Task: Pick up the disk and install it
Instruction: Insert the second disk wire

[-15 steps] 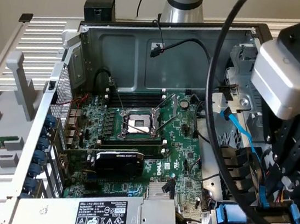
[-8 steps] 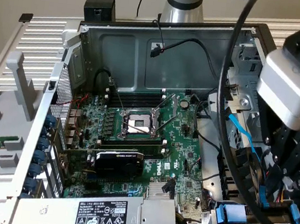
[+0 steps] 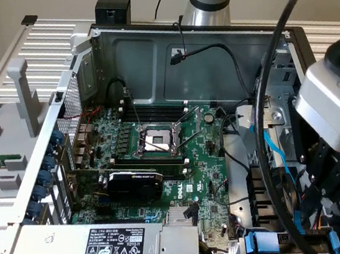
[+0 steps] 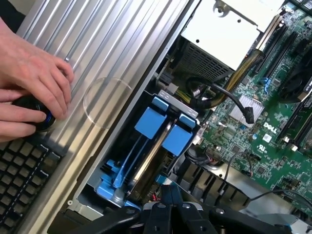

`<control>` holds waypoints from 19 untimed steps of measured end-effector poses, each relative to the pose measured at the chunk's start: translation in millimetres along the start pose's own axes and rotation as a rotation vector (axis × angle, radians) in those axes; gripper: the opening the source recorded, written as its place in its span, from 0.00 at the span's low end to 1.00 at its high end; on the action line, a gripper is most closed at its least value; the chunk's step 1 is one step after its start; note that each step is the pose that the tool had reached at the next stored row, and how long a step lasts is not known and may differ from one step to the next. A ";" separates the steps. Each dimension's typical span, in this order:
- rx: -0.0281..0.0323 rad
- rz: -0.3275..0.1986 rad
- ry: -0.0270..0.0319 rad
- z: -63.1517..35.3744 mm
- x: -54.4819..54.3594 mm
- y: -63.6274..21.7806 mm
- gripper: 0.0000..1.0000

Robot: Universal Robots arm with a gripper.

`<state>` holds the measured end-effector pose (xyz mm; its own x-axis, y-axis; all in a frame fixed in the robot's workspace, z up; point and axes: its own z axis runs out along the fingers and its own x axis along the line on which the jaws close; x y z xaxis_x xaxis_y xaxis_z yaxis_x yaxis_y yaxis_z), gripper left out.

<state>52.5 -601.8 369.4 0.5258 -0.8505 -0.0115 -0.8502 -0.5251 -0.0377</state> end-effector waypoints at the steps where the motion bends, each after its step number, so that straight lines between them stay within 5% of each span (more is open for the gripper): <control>1: 0.0008 -0.004 -0.0001 0.1 -0.6 -0.4 0.11; 19: 0.0041 -0.025 0.0006 0.3 -7.6 -4.7 0.11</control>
<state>52.5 -592.9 369.4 0.5465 -0.8374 -0.0099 -0.8369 -0.5457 -0.0421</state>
